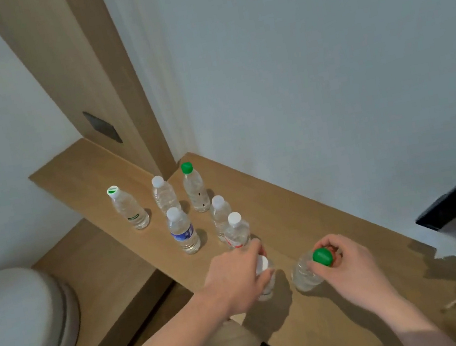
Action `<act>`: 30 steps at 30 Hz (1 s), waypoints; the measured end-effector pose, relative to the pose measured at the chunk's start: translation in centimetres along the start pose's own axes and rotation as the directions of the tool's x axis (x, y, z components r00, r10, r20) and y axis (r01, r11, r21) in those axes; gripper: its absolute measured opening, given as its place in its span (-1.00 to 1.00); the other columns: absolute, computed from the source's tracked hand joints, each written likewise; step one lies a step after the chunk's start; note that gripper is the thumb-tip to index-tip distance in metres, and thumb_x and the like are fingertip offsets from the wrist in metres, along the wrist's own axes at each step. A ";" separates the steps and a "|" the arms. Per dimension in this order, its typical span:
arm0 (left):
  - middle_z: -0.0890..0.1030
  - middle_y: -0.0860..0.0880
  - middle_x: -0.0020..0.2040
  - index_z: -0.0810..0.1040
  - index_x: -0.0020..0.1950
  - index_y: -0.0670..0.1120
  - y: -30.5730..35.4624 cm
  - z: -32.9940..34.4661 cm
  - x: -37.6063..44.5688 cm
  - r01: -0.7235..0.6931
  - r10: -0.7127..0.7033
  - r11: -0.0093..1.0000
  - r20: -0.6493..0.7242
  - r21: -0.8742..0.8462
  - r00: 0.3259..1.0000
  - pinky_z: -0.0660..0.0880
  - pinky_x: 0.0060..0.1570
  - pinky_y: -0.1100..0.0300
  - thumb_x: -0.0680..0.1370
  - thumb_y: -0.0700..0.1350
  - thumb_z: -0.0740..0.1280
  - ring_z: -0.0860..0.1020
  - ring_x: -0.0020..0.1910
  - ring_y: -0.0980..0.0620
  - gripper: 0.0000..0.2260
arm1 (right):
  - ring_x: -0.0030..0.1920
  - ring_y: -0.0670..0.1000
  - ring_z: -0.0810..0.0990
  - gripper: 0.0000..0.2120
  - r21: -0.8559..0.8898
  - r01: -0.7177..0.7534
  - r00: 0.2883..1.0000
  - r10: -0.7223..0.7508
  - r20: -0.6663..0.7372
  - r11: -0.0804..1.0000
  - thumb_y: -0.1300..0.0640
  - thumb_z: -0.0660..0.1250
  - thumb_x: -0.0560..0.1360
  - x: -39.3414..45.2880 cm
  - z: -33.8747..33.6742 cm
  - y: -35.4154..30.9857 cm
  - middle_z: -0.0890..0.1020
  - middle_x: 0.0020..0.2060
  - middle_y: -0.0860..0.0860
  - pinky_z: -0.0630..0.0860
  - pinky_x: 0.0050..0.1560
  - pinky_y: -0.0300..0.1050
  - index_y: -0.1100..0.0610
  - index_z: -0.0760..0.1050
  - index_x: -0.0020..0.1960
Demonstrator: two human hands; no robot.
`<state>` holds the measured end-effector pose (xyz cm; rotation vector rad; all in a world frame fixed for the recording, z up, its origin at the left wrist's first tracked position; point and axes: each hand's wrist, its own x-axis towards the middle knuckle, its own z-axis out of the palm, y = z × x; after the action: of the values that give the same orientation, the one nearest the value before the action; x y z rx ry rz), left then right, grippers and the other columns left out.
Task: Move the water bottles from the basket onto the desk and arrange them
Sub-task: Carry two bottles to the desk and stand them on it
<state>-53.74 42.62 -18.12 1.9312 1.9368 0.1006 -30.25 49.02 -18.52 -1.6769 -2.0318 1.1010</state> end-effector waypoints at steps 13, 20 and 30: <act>0.66 -0.07 -0.01 0.37 0.35 -0.03 1.0 -3.3 17.4 -0.259 0.185 0.888 0.219 0.380 0.958 0.55 -0.13 0.00 0.67 0.01 0.26 0.63 -0.08 -0.15 -0.72 | -0.09 -0.17 0.58 -0.80 0.013 -0.106 0.986 0.107 -0.130 0.994 -0.11 0.58 0.44 2.9 0.2 3.0 0.61 -0.17 -0.23 0.60 -0.07 -0.09 -0.18 0.54 -0.10; 0.64 -0.06 0.00 0.35 0.39 -0.08 -0.7 -3.4 21.4 -0.140 0.045 0.880 0.214 0.454 0.976 0.55 -0.15 0.03 0.68 0.03 0.23 0.58 -0.13 -0.11 -0.67 | -0.02 -0.12 0.57 -0.81 -0.033 -0.160 0.981 0.155 -0.115 0.987 -0.08 0.55 0.42 6.9 1.4 1.4 0.59 -0.09 -0.21 0.60 0.09 0.05 -0.16 0.53 -0.11; 0.65 -0.06 -0.03 0.32 0.40 -0.04 -1.4 -2.4 21.1 -0.019 -0.020 0.926 0.100 0.376 0.995 0.56 -0.19 0.03 0.71 0.11 0.18 0.61 -0.15 -0.09 -0.66 | 0.04 -0.14 0.57 -0.78 -0.019 -0.150 0.987 0.149 -0.058 0.989 -0.16 0.44 0.58 9.9 3.8 -0.7 0.58 0.05 -0.21 0.59 0.16 -0.08 -0.13 0.53 0.16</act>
<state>-55.11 63.65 -21.26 2.1222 1.9991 -0.3937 -36.06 56.76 -22.97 -1.8761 -1.9178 1.0669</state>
